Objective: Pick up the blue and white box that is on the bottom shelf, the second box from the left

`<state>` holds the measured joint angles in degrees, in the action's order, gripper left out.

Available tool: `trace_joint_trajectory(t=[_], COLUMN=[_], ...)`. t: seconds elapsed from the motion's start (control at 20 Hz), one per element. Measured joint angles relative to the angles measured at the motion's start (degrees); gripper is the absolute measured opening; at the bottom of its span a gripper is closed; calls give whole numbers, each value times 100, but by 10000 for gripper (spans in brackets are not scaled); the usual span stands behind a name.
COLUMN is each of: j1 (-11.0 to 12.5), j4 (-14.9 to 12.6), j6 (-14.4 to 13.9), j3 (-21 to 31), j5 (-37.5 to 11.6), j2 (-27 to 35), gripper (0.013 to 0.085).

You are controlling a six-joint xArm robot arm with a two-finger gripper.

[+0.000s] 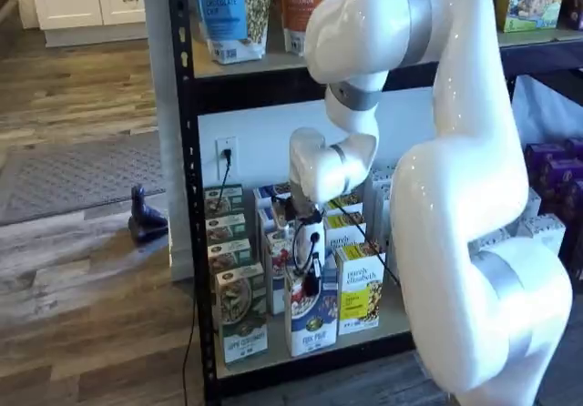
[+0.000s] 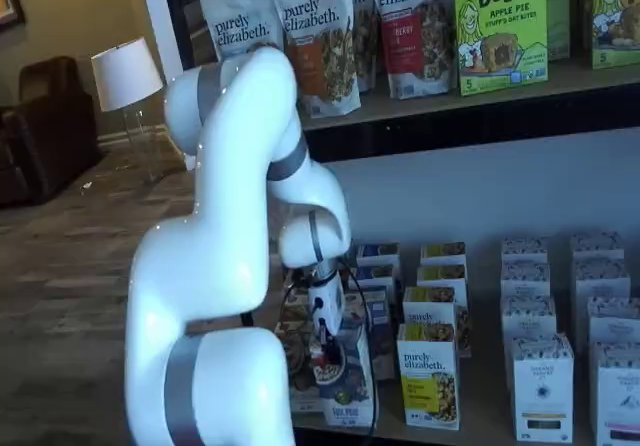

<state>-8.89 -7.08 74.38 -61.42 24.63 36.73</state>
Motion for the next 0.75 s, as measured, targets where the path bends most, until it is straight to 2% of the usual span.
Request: trace_joint_trajectory(t=[0.15,0.4,0.75], j1=[-45,-100,-105], j4=[-59,-316,-242], j6=[-99,-391,-334], j3=[267,779,1308], j5=[-22,-67,-152], j2=[-259,-724,-1191], gripper=[410,410,410])
